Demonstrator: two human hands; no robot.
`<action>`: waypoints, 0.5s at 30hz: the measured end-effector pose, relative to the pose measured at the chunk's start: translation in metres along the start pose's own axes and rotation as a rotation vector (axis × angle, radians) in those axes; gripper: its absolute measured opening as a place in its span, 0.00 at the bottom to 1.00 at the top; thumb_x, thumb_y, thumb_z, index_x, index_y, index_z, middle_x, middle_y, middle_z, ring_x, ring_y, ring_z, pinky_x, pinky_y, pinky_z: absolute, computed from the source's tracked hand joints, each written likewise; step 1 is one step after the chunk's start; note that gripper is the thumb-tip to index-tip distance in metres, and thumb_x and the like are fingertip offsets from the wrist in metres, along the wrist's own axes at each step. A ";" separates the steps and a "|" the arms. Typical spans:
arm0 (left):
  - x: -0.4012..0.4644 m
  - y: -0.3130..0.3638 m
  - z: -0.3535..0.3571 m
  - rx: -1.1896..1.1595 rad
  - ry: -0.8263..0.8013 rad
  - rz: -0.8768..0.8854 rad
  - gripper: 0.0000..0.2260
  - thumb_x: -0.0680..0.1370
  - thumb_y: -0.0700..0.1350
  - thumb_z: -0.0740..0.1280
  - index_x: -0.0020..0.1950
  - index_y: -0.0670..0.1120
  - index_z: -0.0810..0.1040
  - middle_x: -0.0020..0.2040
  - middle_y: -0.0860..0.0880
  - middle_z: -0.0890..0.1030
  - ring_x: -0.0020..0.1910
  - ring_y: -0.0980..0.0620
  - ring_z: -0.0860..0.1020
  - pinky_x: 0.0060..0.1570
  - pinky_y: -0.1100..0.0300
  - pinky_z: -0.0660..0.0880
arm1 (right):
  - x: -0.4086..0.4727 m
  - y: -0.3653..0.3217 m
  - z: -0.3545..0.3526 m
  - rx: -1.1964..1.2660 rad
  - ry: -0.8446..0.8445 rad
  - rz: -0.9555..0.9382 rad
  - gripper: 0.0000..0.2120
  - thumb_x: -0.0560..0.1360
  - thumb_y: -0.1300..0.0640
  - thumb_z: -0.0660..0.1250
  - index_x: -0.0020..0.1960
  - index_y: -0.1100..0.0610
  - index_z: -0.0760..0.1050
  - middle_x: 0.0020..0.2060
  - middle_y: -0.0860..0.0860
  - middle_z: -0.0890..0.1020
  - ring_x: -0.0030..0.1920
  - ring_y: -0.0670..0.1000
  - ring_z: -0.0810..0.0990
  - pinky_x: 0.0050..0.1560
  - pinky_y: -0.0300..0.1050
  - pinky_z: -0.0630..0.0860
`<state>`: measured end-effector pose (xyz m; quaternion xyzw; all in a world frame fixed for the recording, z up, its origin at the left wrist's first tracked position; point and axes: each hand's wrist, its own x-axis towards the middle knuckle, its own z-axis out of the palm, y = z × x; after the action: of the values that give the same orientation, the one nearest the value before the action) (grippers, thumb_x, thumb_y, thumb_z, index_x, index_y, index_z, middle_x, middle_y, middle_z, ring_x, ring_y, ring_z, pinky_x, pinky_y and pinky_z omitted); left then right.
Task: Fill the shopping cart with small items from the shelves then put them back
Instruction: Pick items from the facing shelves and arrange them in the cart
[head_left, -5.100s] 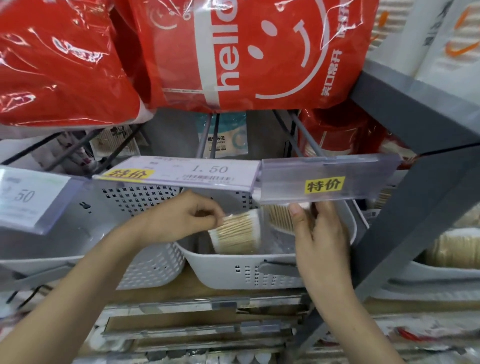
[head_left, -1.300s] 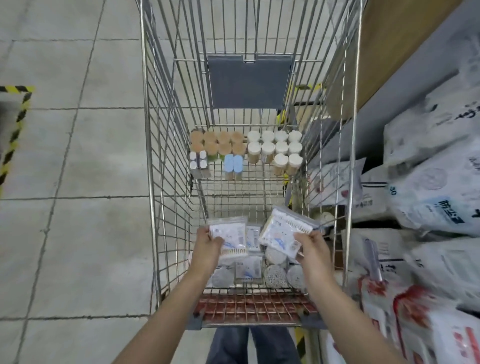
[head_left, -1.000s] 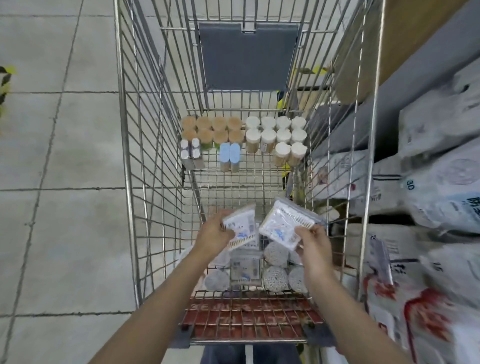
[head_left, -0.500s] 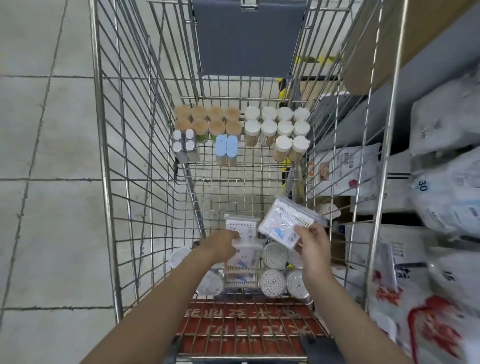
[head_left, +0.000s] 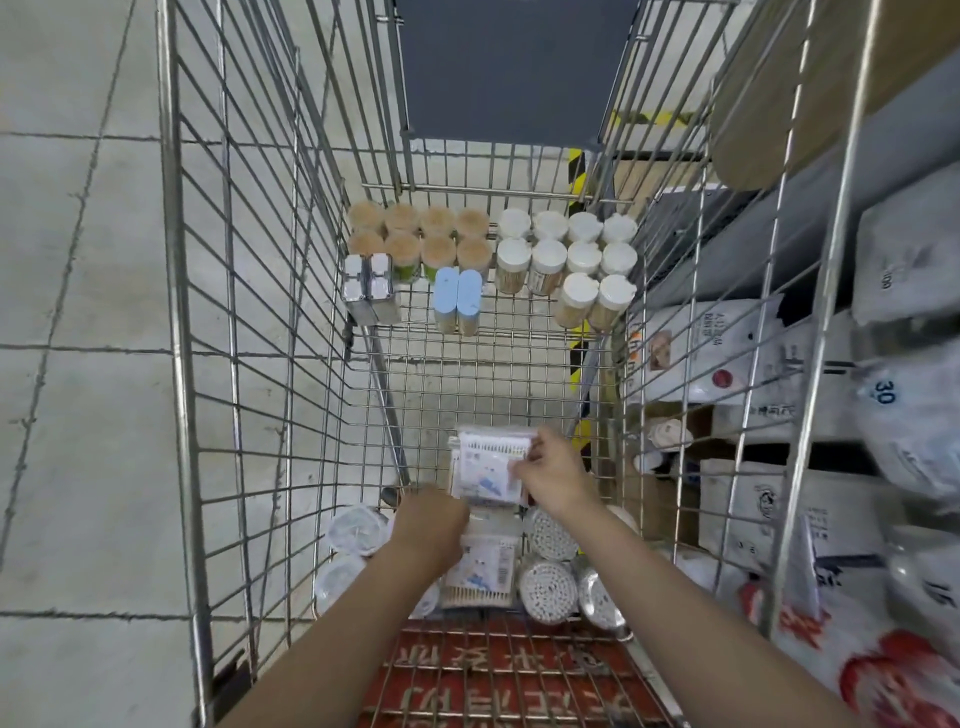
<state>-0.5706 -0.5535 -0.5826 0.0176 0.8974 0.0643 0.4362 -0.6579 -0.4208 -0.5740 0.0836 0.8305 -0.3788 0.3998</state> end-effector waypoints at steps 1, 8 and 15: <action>0.000 -0.001 0.002 -0.029 0.010 -0.001 0.10 0.75 0.41 0.66 0.56 0.45 0.78 0.52 0.46 0.80 0.51 0.47 0.78 0.51 0.54 0.76 | 0.004 0.001 0.004 -0.089 -0.014 0.002 0.10 0.74 0.65 0.67 0.45 0.54 0.68 0.39 0.48 0.76 0.46 0.53 0.78 0.42 0.47 0.77; -0.004 -0.010 0.003 -0.336 0.110 -0.035 0.10 0.77 0.44 0.64 0.56 0.42 0.78 0.57 0.46 0.76 0.54 0.47 0.76 0.53 0.55 0.75 | 0.012 0.007 0.013 -0.393 -0.053 0.014 0.14 0.74 0.61 0.68 0.58 0.56 0.70 0.44 0.52 0.80 0.45 0.54 0.80 0.43 0.45 0.76; -0.008 -0.017 0.000 -0.479 0.218 -0.105 0.09 0.79 0.46 0.60 0.53 0.43 0.77 0.51 0.47 0.77 0.50 0.48 0.76 0.49 0.55 0.75 | 0.011 0.012 0.018 -0.543 -0.037 -0.052 0.18 0.75 0.58 0.68 0.62 0.55 0.67 0.48 0.53 0.81 0.45 0.54 0.80 0.38 0.43 0.72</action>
<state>-0.5658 -0.5708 -0.5785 -0.1397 0.8980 0.2538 0.3313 -0.6484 -0.4267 -0.5959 -0.0550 0.8960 -0.1541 0.4128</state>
